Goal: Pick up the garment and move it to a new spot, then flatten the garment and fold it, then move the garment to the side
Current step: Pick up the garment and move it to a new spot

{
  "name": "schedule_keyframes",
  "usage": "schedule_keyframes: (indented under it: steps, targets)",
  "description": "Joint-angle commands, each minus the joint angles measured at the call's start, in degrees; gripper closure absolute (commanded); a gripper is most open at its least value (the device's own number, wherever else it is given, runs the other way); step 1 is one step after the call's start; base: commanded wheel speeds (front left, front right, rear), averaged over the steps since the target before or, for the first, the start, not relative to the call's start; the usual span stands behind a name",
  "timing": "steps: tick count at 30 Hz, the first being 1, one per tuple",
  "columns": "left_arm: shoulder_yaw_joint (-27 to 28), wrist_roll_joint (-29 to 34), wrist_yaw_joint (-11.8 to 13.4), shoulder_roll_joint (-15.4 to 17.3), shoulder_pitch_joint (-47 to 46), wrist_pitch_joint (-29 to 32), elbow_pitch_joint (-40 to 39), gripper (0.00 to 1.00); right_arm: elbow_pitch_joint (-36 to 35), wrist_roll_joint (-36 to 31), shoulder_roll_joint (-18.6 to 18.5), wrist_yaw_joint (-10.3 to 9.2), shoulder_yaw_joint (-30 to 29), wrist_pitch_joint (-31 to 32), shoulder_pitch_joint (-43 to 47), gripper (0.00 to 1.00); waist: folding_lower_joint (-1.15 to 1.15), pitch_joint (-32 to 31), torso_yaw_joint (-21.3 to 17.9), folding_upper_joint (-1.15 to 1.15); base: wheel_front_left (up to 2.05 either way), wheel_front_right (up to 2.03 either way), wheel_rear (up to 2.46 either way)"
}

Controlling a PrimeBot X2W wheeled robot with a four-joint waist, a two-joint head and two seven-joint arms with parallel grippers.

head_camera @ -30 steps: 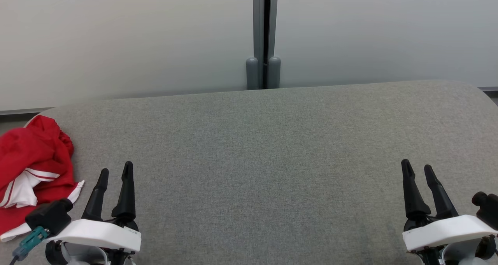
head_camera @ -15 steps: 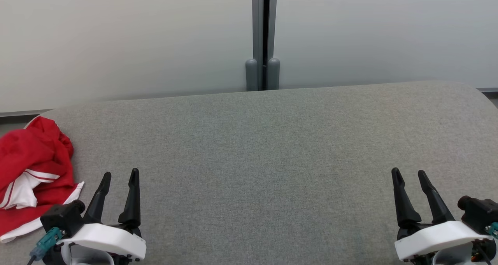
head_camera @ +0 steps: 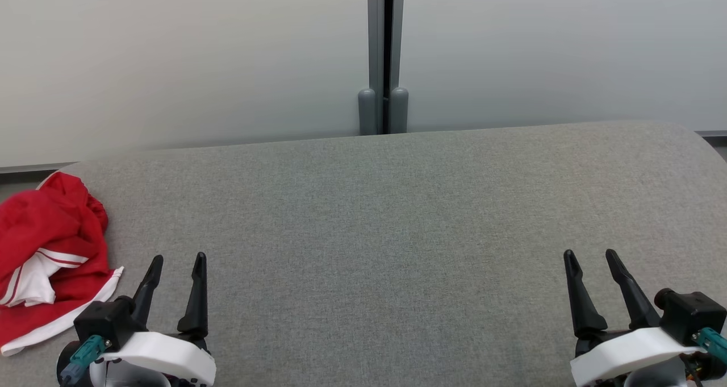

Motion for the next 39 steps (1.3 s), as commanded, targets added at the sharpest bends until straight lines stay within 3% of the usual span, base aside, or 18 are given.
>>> schedule_keyframes:
  steps: [1, 23, 39]
  targets:
    - [0.06, 1.61, 0.28, 0.54, -0.27, -0.63, 0.03, 0.0, -0.56, -1.74, -0.08, 0.01, -0.01, -0.08, 0.17, 0.0, 0.0, -0.07, 0.03, 0.0, 0.0, 0.0, 0.0]
    - [0.15, 9.37, 0.61, 0.19, 0.12, -3.11, 3.39, 0.0, -1.53, -10.26, 0.48, 0.0, 1.17, -0.66, 1.77, 0.0, 0.0, -0.79, 0.33, 0.0, 0.0, 0.0, 0.0]
    - [0.93, 10.2, 0.37, -0.51, -0.65, -4.01, 5.46, 0.0, -0.87, -12.05, 1.3, 0.0, 0.95, -1.19, 1.98, 0.0, 0.0, -0.96, 0.67, 0.0, 0.0, 0.0, 0.0]
